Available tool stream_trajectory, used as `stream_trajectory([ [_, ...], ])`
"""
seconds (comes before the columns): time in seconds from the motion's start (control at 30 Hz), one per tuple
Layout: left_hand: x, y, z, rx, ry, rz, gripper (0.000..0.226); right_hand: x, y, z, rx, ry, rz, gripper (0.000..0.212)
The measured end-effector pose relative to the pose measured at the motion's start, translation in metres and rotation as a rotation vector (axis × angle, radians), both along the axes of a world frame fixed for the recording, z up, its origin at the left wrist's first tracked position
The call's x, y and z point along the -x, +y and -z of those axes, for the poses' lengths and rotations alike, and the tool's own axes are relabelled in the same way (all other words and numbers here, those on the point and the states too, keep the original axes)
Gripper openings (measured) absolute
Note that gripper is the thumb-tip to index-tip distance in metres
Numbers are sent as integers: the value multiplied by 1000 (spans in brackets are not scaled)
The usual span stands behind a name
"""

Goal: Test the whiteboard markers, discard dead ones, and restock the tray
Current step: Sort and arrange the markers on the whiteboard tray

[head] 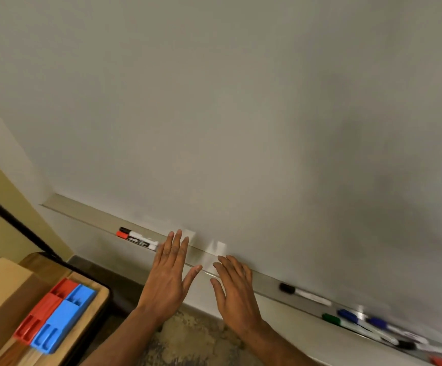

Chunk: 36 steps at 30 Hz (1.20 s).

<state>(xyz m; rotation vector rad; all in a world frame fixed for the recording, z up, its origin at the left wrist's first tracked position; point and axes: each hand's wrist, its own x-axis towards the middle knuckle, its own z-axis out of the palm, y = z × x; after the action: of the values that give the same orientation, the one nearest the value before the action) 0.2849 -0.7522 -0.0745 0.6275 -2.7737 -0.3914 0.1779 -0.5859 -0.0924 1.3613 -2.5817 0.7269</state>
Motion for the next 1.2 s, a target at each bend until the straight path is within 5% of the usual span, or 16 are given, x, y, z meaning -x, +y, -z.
stream_trajectory([
  [0.27, 25, 119, 6, 39, -122, 52, 73, 49, 147, 8, -3, -1, 210, 30],
  [0.43, 34, 165, 8, 74, -177, 65, 66, 85, 208, 29, -96, -90, 224, 59],
  [0.93, 38, 166, 8, 70, -193, 120, 65, 112, 180, 35, -199, -37, 154, 54],
  [1.2, 57, 182, -47, -320, 3, 90, 59, 85, 166, -14, 127, -61, 113, 41],
])
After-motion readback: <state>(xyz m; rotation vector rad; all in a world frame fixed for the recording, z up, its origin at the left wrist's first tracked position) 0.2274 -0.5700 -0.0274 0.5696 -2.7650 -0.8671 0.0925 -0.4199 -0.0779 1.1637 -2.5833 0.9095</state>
